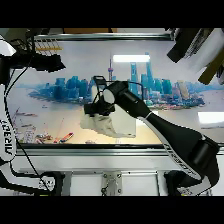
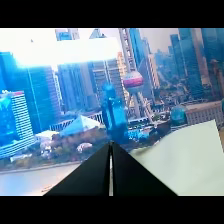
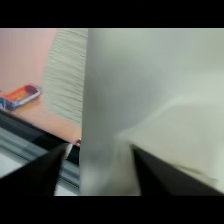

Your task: Fold the clothes and pants, and hang the long-sleeved shirts on hangers.

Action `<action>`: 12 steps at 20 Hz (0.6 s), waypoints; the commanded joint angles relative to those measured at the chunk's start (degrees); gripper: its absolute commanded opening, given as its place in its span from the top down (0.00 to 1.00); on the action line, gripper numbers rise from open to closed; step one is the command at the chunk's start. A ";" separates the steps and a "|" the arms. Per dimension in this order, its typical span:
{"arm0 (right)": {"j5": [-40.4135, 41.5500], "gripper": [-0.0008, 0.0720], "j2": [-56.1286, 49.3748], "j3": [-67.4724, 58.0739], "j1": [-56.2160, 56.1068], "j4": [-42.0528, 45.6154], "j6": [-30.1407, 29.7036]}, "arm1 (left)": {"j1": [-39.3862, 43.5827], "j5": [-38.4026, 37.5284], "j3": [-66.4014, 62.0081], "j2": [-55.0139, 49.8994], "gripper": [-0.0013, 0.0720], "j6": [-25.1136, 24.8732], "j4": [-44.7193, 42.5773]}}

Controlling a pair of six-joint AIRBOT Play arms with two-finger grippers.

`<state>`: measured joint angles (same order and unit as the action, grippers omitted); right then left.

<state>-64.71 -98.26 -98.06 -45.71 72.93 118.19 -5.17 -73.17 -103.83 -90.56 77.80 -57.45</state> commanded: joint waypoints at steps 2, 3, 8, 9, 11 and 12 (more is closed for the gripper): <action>15.28 0.09 -3.04 -0.07 -2.47 -16.15 -13.57 | 0.09 -0.28 -0.02 0.46 0.96 0.00 0.55; 15.30 0.09 -2.19 -0.04 -2.19 -17.22 -16.13 | 0.09 -0.44 -0.02 0.50 0.96 0.00 0.57; 6.01 0.09 6.99 5.27 4.11 -4.52 -17.84 | 0.50 2.56 9.64 6.34 0.96 -0.70 0.52; 4.04 0.09 9.66 8.96 6.84 -3.21 -17.79 | 1.03 3.65 13.94 8.63 0.96 -1.57 0.52; 1.18 0.09 15.13 17.92 13.25 -2.05 -17.81 | 2.49 4.66 23.45 13.31 0.96 -3.41 0.52; 0.48 0.09 18.10 23.43 17.29 -2.05 -17.81 | 3.58 5.18 28.22 15.54 0.96 -4.11 0.52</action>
<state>-60.01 -87.07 -85.23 -36.32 68.14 101.30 -3.40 -70.11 -86.63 -80.53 75.94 -56.95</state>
